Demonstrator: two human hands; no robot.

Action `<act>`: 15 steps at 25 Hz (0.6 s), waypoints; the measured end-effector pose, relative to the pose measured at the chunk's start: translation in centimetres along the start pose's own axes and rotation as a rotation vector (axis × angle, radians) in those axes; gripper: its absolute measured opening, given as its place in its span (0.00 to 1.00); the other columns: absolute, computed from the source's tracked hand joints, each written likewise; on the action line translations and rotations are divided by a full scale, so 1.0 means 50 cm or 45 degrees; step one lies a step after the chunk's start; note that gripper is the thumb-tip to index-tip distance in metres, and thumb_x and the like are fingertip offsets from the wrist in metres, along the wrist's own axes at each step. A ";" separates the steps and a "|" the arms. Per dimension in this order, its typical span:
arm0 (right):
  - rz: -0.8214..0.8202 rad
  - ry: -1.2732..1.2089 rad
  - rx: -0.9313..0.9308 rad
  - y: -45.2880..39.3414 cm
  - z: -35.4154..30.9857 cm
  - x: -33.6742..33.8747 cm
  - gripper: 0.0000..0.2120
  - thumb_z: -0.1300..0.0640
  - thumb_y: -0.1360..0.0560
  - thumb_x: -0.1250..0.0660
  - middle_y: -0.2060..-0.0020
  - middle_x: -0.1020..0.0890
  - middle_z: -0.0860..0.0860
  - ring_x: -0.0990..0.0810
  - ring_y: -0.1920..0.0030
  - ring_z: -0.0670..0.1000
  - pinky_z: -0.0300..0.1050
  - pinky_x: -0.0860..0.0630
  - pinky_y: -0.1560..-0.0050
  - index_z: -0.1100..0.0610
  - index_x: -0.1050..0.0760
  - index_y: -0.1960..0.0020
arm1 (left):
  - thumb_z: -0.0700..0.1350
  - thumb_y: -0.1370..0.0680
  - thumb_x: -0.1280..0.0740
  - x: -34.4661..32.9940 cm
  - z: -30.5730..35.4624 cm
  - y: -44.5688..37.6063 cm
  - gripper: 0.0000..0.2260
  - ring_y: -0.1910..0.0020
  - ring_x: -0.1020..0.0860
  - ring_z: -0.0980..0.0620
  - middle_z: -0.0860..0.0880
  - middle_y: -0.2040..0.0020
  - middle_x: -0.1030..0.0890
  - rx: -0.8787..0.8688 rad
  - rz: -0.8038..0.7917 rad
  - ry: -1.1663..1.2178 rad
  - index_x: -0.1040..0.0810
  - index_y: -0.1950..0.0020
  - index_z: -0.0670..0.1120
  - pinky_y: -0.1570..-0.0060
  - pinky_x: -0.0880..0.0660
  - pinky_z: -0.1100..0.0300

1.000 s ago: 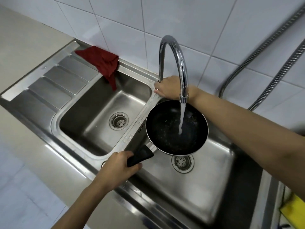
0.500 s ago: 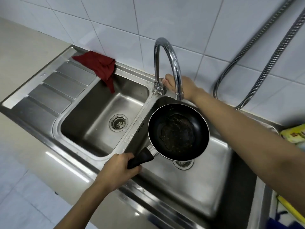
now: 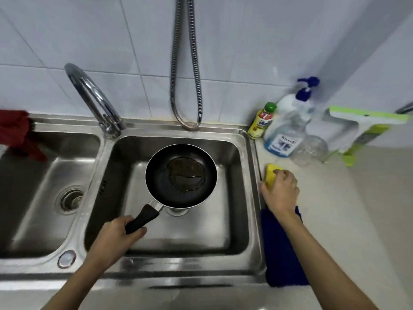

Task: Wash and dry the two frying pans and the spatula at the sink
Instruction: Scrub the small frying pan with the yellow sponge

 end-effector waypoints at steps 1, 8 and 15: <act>-0.097 0.028 -0.119 -0.002 0.032 -0.007 0.31 0.43 0.30 0.30 0.37 0.31 0.63 0.32 0.37 0.64 0.60 0.31 0.41 0.58 0.33 0.34 | 0.48 0.28 0.25 -0.008 0.012 -0.001 0.13 0.78 0.31 0.54 0.50 0.78 0.30 -0.017 -0.016 -0.014 0.25 0.68 0.45 0.74 0.38 0.58; -0.147 -0.391 0.011 -0.018 -0.044 0.000 0.24 0.53 0.29 0.32 0.46 0.27 0.63 0.27 0.45 0.64 0.52 0.28 0.46 0.53 0.32 0.35 | 0.48 0.29 0.25 -0.008 0.056 0.003 0.14 0.80 0.35 0.57 0.51 0.78 0.33 -0.061 -0.004 0.002 0.25 0.67 0.41 0.76 0.41 0.63; -0.607 -0.362 0.912 0.144 -0.394 -0.002 0.31 0.44 0.34 0.37 0.44 0.27 0.55 0.28 0.43 0.57 0.48 0.30 0.39 0.48 0.32 0.32 | 0.49 0.28 0.27 0.010 0.045 0.033 0.17 0.79 0.34 0.57 0.52 0.78 0.33 -0.007 -0.011 0.038 0.31 0.70 0.47 0.75 0.42 0.63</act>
Point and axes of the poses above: each hand's wrist, its own y-axis away from the middle knuckle, its own x-axis out of the back of the hand, z = x × y, the point moved 7 cm from there along -y, towards the middle knuckle
